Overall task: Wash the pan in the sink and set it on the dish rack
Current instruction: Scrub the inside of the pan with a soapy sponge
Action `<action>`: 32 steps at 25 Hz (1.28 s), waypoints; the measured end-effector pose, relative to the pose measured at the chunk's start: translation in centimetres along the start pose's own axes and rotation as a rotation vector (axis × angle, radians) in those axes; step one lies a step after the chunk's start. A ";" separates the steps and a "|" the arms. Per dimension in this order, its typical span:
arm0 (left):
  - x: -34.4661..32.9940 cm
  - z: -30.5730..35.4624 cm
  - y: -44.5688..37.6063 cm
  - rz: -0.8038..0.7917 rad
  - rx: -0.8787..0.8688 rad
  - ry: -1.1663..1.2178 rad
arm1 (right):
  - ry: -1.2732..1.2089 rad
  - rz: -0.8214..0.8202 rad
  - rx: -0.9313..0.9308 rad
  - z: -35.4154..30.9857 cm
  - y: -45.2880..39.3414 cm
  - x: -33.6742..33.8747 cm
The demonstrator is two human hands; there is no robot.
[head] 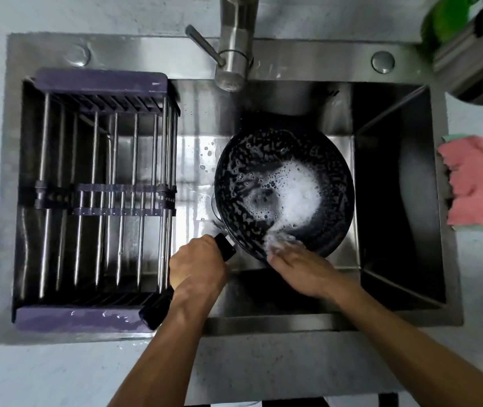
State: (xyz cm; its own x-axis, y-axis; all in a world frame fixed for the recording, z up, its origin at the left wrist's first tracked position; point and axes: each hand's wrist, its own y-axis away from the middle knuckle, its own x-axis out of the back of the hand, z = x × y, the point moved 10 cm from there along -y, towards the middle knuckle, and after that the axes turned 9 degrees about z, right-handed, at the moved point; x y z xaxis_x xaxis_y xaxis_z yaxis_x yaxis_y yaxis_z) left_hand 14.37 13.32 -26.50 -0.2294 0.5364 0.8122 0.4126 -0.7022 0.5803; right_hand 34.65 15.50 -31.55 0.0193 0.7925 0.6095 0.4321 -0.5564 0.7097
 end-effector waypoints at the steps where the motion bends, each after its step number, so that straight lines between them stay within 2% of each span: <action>1: 0.0 -0.1 0.1 -0.003 0.000 0.012 | 0.003 0.058 0.000 1.0 -0.4 1.1; 3: 0.2 0.0 0.2 -0.001 0.004 0.024 | 0.191 0.207 -0.120 4.7 -0.7 3.9; 4: 0.3 0.0 0.1 0.007 0.004 0.015 | 0.198 0.150 -0.175 5.3 -0.8 3.6; 5: 0.3 0.1 0.1 0.013 -0.008 0.003 | 0.084 0.082 -0.185 4.0 -0.8 2.4; 7: 0.3 0.3 0.3 0.018 -0.033 -0.008 | -0.364 -0.021 -0.008 -4.1 -2.5 -0.4; 9: 0.3 0.4 0.3 0.007 -0.052 -0.010 | -0.676 0.059 0.123 -9.2 -6.7 1.0; 10: 0.2 0.5 0.0 0.007 -0.060 -0.012 | -0.660 0.160 0.127 -8.2 -9.5 3.2; 11: -0.1 0.5 -0.2 0.007 -0.059 -0.014 | -0.542 0.239 0.104 -6.1 -12.0 5.1; 13: -0.1 0.3 -0.3 0.006 -0.048 -0.016 | -0.207 0.272 -0.021 0.1 -14.1 7.5; 15: 0.0 0.2 0.0 -0.004 -0.030 0.000 | -0.066 0.277 -0.103 4.9 -11.5 6.8; 16: 0.0 0.2 0.1 -0.005 -0.028 0.004 | -0.087 0.222 -0.118 5.6 -9.0 5.1; 18: 0.0 0.1 0.2 -0.008 -0.023 -0.007 | -0.198 0.052 -0.107 2.9 -5.3 0.6; 20: 0.0 0.3 0.2 -0.010 -0.033 -0.020 | -0.478 -0.047 0.042 -3.9 -5.7 -1.3; 21: 0.0 0.4 0.2 -0.012 -0.036 -0.026 | -0.620 -0.030 0.127 -6.9 -7.2 -0.1; 22: 0.0 0.4 0.1 -0.013 -0.036 -0.034 | -0.697 0.023 0.182 -8.3 -9.6 2.1; 23: -0.1 0.4 0.0 -0.013 -0.033 -0.039 | -0.658 0.125 0.206 -8.3 -11.8 4.8; 24: -0.2 0.3 -0.1 -0.006 -0.036 -0.045 | -0.520 0.248 0.196 -6.6 -13.7 6.9; 26: -0.4 0.5 -0.2 -0.001 -0.057 -0.063 | -0.167 0.497 0.028 -0.3 -15.1 10.1; 27: -0.3 0.4 -0.3 -0.001 -0.058 -0.065 | -0.110 0.552 -0.076 2.6 -15.6 10.6; 28: -0.4 0.3 -0.2 -0.006 -0.058 -0.069 | -0.192 0.552 -0.141 3.7 -15.5 10.5; 29: -0.3 0.4 -0.2 -0.007 -0.056 -0.068 | -0.401 0.528 -0.158 2.9 -15.5 10.3; 32: -0.6 0.4 -0.4 -0.012 -0.051 -0.060 | -1.110 0.477 -0.049 -5.8 -16.0 10.7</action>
State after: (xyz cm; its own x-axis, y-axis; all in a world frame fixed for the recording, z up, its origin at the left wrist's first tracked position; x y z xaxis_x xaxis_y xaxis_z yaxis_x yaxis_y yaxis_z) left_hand 14.68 13.47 -27.23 -0.1803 0.5707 0.8011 0.3643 -0.7178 0.5933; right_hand 22.72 31.39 -34.31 0.9414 0.2746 0.1959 0.1364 -0.8411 0.5234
